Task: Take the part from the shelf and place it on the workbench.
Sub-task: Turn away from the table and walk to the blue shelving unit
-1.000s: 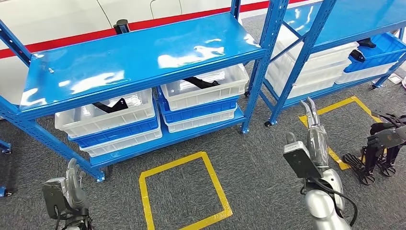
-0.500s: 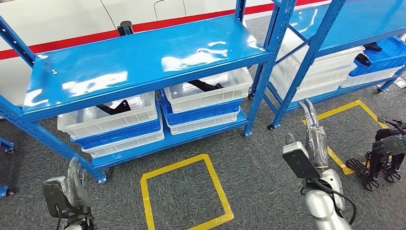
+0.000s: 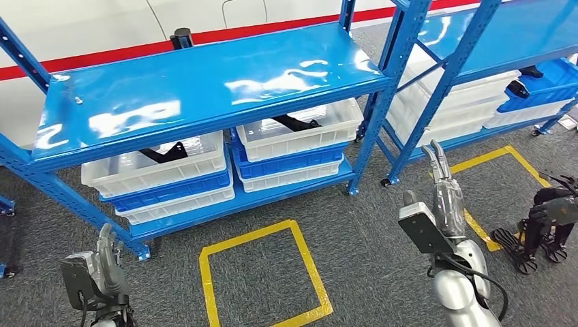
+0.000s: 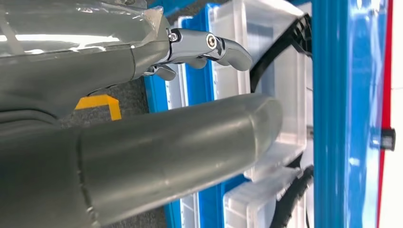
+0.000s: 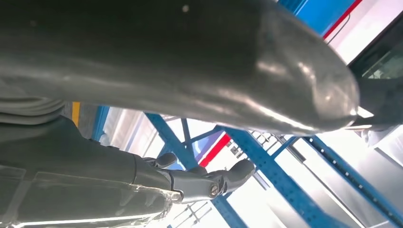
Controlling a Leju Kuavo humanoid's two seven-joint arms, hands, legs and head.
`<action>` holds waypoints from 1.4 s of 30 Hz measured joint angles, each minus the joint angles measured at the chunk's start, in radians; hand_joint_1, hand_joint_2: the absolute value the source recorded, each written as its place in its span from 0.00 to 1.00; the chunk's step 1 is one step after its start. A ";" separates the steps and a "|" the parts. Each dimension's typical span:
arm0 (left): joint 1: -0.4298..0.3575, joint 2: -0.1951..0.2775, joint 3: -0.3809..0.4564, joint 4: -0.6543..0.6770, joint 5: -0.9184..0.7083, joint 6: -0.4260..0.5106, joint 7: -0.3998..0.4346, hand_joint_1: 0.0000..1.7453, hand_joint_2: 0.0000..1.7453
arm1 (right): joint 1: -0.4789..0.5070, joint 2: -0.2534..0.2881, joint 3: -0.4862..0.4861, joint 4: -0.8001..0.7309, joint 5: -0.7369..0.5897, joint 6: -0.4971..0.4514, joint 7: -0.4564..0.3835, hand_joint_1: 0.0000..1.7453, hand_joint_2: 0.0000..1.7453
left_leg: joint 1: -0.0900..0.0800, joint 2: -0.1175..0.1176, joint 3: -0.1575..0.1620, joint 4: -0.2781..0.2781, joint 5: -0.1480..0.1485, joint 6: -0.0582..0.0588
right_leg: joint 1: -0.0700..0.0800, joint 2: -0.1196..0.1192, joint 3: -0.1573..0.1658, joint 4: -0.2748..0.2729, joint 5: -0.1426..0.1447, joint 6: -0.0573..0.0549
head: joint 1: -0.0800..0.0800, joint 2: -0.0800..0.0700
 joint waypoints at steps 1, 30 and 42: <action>0.000 0.000 0.000 0.000 0.000 0.000 0.000 0.00 0.00 | 0.000 -0.002 0.000 0.000 0.000 0.000 0.000 0.00 0.00 | -0.001 -0.005 0.002 -0.003 0.003 0.009 | 0.000 -0.003 0.001 -0.002 0.000 0.006 | 0.001 0.000; -0.014 0.007 -0.006 0.020 0.000 0.000 0.000 0.00 0.00 | 0.003 -0.025 0.023 0.000 0.008 -0.012 0.012 0.00 0.00 | 0.013 0.004 0.003 -0.005 0.009 -0.017 | 0.007 -0.028 0.007 -0.001 -0.009 -0.015 | -0.002 0.000; -0.030 0.011 -0.006 0.035 0.004 0.002 0.000 0.00 0.00 | 0.010 -0.021 0.027 -0.005 0.023 -0.016 0.026 0.00 0.00 | -0.004 -0.031 0.014 -0.026 0.019 0.050 | -0.003 0.010 -0.131 0.270 -0.111 0.009 | 0.006 0.000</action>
